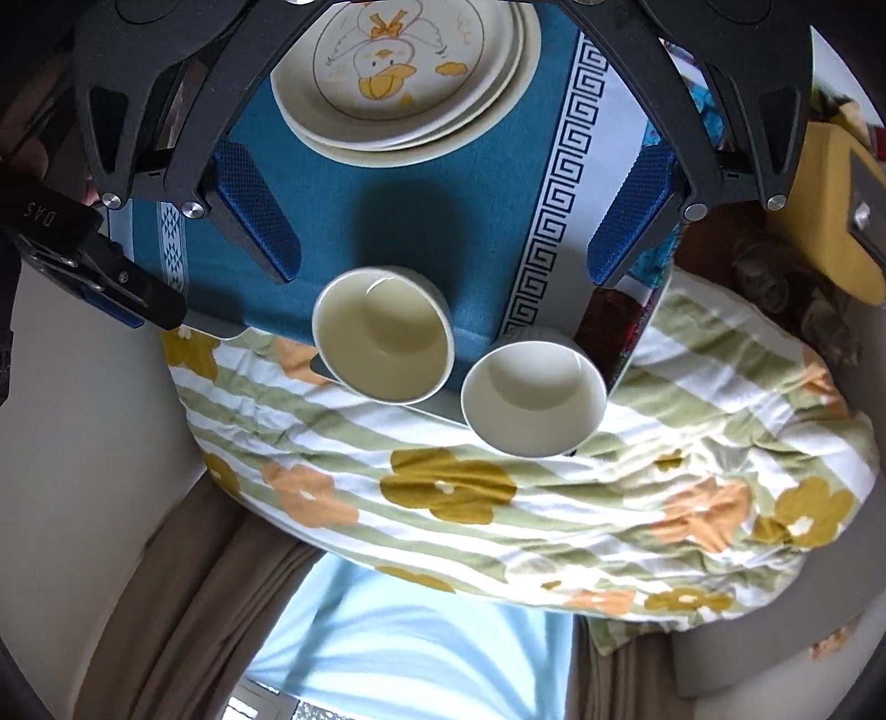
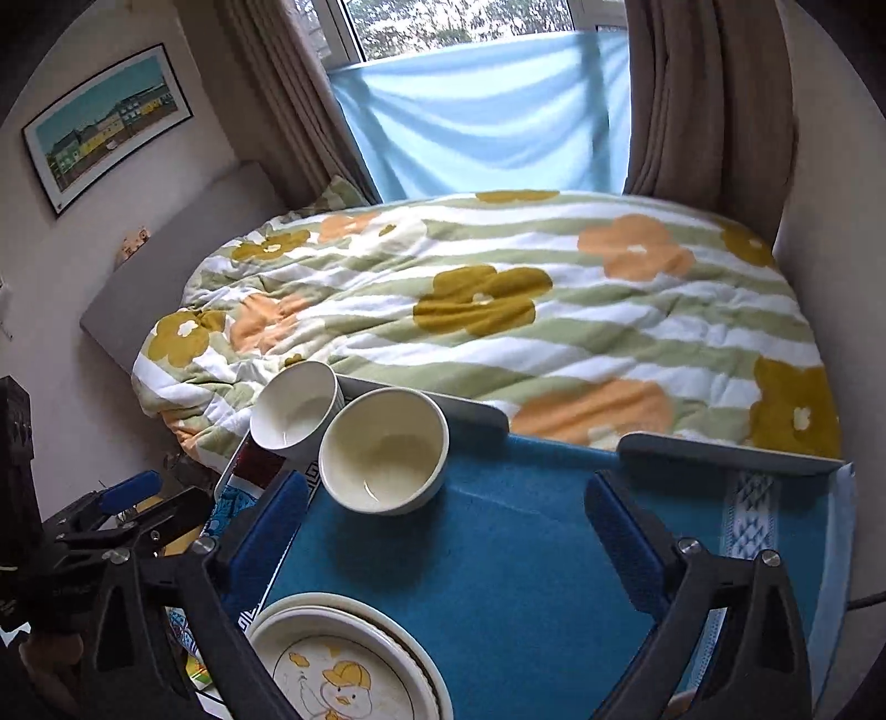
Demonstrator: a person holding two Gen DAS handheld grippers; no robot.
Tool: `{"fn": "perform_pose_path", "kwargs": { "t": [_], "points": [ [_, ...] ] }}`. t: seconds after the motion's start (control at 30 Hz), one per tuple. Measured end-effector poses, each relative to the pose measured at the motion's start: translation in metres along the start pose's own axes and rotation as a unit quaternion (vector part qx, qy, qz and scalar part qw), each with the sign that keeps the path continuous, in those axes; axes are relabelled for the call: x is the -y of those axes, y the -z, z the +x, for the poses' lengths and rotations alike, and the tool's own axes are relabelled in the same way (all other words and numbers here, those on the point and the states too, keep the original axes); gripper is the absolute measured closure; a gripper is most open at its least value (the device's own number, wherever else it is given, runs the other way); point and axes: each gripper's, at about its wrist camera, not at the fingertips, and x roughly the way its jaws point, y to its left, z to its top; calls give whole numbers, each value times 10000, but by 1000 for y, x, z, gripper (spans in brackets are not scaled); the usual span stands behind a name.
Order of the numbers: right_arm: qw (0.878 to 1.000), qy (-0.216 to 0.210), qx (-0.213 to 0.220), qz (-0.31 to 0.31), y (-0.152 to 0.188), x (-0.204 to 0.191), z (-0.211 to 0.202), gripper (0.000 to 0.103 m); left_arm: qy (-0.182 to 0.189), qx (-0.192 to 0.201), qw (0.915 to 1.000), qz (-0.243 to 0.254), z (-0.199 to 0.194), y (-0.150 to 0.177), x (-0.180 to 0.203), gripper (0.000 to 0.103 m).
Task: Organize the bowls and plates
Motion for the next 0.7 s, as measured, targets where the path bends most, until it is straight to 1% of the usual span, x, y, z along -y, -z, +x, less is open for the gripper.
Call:
{"fn": "perform_pose_path", "kwargs": {
  "t": [0.1, 0.17, 0.23, 0.27, 0.3, 0.33, 0.4, 0.43, 0.47, 0.5, 0.53, 0.6, 0.63, 0.7],
  "points": [
    [9987, -42, -400, 311, -1, 3, 42, 4, 207, -354, 9991, -134, 41, -9, -11, 6],
    [9954, -225, -616, 705, 2, 11, 68, 4, 280, -544, 9977, -283, 68, -12, -18, 7],
    [9914, -307, -745, 1029, 5, 16, 86, 9, 386, -727, 9957, -433, 91, -13, -23, 16],
    [9900, -297, -794, 1127, 6, 17, 93, 17, 434, -820, 9946, -475, 101, -14, -25, 25],
    [9890, -275, -836, 1188, 7, 18, 99, 25, 472, -898, 9936, -488, 110, -14, -25, 30],
    [9882, -253, -880, 1231, 7, 18, 105, 29, 491, -947, 9931, -486, 117, -15, -26, 33],
    [9865, -260, -942, 1314, 6, 19, 114, 39, 517, -1027, 9923, -460, 128, -16, -26, 41],
    [9858, -268, -972, 1341, 5, 19, 119, 41, 538, -1059, 9919, -451, 132, -17, -27, 42],
    [9854, -264, -1007, 1349, 4, 17, 123, 45, 555, -1095, 9914, -448, 136, -18, -27, 45],
    [9850, -257, -1046, 1346, 3, 18, 127, 49, 571, -1134, 9909, -445, 139, -18, -28, 51],
    [9847, -254, -1078, 1343, 3, 17, 130, 50, 585, -1177, 9904, -438, 142, -19, -28, 53],
    [9839, -254, -1121, 1371, 3, 16, 136, 56, 612, -1234, 9896, -410, 148, -20, -28, 62],
    [9834, -265, -1140, 1385, 4, 15, 138, 59, 616, -1261, 9894, -385, 150, -21, -27, 64],
    [9825, -275, -1196, 1403, 4, 14, 143, 73, 639, -1295, 9889, -348, 153, -22, -27, 71]
  ]
}}
